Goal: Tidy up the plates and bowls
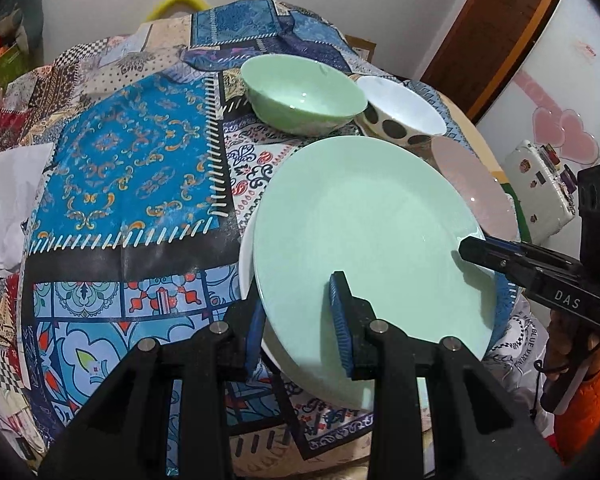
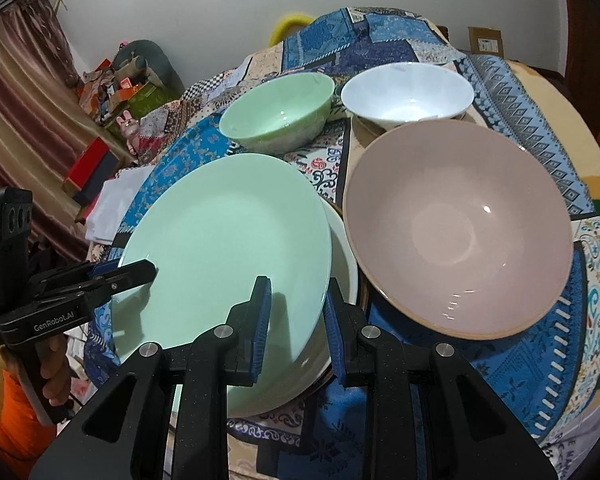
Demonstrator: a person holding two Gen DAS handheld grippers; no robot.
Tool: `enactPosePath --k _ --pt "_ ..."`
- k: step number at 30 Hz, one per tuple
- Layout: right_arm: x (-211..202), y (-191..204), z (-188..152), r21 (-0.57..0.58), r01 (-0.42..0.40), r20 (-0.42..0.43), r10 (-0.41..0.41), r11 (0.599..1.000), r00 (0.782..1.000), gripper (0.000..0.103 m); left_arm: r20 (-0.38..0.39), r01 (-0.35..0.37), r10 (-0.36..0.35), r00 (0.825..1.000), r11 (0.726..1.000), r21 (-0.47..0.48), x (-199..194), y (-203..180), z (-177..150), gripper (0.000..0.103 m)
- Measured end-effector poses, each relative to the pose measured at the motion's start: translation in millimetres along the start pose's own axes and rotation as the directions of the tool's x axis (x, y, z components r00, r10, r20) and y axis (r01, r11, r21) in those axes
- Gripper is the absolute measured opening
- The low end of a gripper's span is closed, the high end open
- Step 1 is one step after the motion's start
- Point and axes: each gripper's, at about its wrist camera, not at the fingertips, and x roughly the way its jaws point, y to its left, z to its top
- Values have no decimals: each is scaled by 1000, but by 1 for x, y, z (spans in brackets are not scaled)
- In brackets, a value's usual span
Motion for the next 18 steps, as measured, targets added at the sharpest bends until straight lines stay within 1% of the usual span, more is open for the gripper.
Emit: enactPosePath --k 11,18 --pt "8 -5 -4 21 3 -29 -2 1000 1000 24 -24 -8 8 1000 1000 4 13 1 0 31" --pt "7 -6 -5 22 -6 -22 6 1000 1000 24 -29 -4 3 1000 1000 -7 14 2 2 31"
